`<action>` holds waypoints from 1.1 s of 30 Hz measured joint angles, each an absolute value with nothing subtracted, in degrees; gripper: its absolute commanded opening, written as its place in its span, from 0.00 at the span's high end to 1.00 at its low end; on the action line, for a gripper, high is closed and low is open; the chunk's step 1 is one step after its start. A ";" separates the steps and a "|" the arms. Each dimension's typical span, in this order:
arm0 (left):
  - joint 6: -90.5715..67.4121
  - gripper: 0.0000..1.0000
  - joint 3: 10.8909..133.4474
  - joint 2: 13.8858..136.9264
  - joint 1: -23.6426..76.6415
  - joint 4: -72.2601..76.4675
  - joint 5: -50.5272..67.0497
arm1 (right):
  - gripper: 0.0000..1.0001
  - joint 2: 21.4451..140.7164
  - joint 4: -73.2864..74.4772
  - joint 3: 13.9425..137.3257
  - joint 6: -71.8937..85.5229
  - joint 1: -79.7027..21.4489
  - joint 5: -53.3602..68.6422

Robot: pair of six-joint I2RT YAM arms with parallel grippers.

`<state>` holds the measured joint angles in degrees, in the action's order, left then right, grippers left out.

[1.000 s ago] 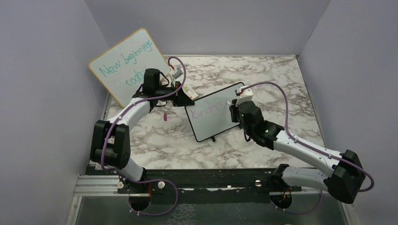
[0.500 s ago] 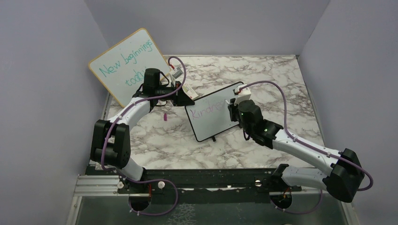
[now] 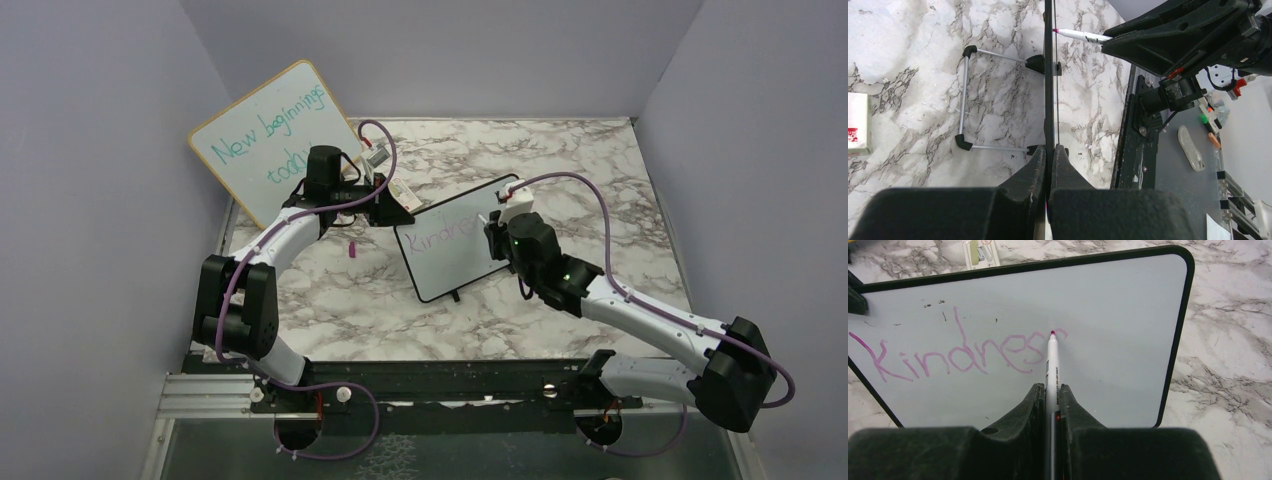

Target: Write a sentence on the whiteboard

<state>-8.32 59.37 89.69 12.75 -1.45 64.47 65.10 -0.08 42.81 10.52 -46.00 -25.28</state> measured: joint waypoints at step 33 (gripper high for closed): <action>-8.32 1.00 59.51 89.82 12.75 -1.58 64.47 | 1.00 64.82 6.52 42.81 13.47 -46.02 -27.33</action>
<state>-8.32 59.51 89.82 12.75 -1.58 64.47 64.82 6.52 42.81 13.47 -46.02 -27.33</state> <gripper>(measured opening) 0.019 0.165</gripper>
